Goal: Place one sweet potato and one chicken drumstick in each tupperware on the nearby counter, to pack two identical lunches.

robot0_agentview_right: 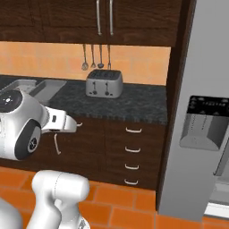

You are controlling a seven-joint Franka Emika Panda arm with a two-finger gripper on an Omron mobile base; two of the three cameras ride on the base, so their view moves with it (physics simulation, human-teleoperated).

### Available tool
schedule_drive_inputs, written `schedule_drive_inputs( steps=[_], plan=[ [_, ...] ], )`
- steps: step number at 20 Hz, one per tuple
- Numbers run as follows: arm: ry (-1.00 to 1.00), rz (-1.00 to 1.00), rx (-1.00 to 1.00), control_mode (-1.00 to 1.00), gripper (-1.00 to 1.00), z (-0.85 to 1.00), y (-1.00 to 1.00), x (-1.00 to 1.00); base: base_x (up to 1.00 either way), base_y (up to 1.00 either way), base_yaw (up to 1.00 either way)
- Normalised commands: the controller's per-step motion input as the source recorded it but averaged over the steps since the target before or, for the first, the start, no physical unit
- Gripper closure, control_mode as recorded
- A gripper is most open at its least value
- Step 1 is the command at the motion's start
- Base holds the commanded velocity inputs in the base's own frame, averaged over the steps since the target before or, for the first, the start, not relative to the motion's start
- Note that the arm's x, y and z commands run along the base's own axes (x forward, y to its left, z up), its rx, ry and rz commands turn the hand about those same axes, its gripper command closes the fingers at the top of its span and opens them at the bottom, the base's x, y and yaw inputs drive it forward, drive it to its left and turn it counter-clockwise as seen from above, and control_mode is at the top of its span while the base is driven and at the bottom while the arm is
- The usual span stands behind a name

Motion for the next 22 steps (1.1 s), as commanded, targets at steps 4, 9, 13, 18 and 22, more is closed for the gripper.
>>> schedule_drive_inputs(
  steps=[4, 9, 13, 18, 22],
  plan=[
    [0.00, 0.00, 0.00, 1.00, -1.00, 0.00, 0.00, 0.00, -0.01, -1.00, 0.00],
    [0.00, 0.00, 0.00, 1.00, -1.00, 0.00, 0.00, 0.00, 0.03, -1.00, -0.03],
    [0.00, 0.00, 0.00, 1.00, -1.00, 0.00, 0.00, 0.00, -0.02, -1.00, -0.10],
    [0.00, 0.00, 0.00, 1.00, -1.00, 0.00, 0.00, 0.00, 0.08, -0.99, -0.06],
    [0.00, 0.00, 0.00, 1.00, -1.00, 0.00, 0.00, 0.00, 0.34, -0.69, -0.01]
  ],
)
